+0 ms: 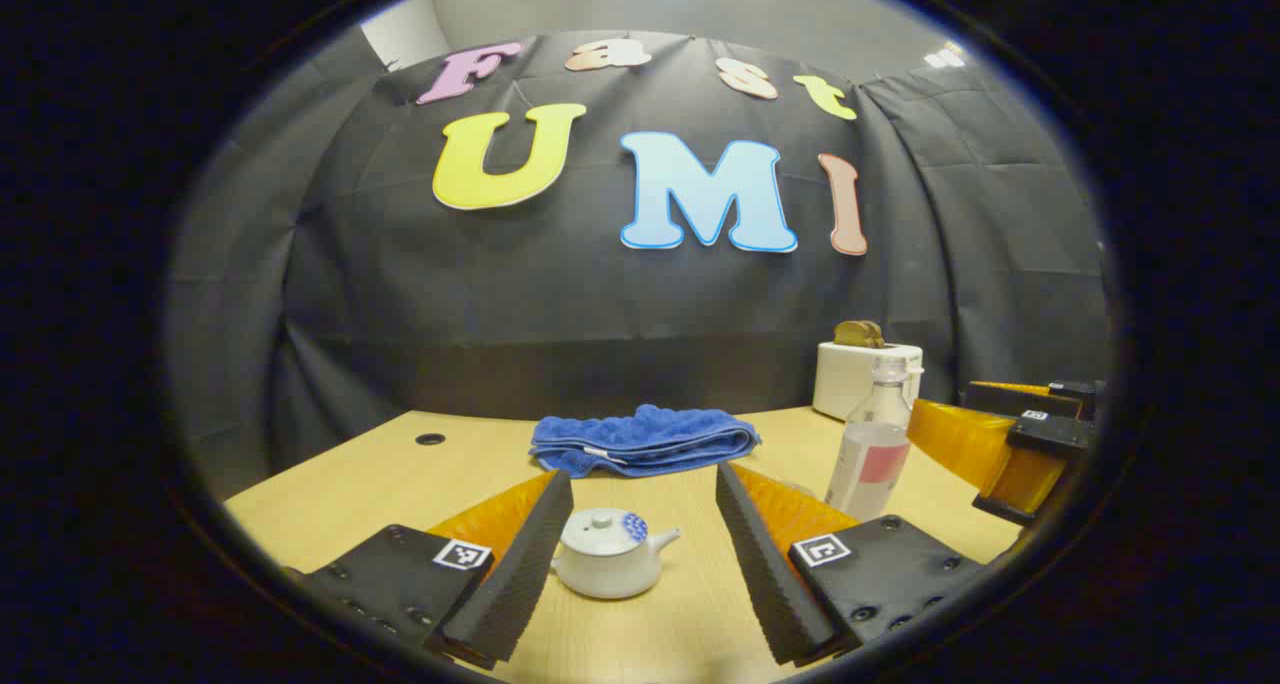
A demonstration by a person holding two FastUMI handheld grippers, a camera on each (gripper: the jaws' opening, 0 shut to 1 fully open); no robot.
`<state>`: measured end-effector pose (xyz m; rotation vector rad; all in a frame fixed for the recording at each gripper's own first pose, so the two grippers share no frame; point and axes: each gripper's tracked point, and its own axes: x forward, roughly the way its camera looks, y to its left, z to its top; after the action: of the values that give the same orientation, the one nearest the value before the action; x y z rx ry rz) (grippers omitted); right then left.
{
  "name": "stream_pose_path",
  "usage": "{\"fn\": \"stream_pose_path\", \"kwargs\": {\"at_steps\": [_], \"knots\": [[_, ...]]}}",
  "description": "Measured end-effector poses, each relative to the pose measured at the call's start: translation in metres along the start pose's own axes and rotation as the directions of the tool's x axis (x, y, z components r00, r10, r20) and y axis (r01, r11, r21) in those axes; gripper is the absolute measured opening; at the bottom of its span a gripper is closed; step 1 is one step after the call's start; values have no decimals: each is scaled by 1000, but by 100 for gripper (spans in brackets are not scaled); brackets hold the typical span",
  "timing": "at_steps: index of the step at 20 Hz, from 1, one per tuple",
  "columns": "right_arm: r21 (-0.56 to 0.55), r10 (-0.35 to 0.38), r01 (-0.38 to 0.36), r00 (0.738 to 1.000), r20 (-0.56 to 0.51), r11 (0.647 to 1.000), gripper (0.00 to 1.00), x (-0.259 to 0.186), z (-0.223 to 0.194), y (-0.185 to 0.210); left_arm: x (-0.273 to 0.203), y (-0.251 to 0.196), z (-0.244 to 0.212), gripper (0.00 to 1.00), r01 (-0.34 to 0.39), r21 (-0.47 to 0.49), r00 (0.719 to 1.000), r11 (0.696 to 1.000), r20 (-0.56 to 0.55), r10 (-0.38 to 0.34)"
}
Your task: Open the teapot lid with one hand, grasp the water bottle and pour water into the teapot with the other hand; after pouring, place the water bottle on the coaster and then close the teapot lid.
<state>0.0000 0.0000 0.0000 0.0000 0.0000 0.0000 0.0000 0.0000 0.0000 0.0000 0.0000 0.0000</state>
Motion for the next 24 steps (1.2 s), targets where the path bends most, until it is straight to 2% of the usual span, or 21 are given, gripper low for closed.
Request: {"fn": "stream_pose_path", "kwargs": {"at_steps": [6,20,22,24], "knots": [[-8,23,-23,1000,-15,1000,97,4,-3,8,8,3,-3,95,-9,0,1000,1000,-17,9],[-7,12,-13,1000,-25,1000,96,13,-8,5,27,20,-9,95,-33,-13,999,999,-29,33],[-2,11,-11,999,-32,1000,96,14,-11,4,33,23,-16,94,-38,-13,998,999,-50,38],[-1,7,-7,999,-41,1000,97,15,-16,3,42,27,-23,87,-46,-17,997,999,-66,45]]}}
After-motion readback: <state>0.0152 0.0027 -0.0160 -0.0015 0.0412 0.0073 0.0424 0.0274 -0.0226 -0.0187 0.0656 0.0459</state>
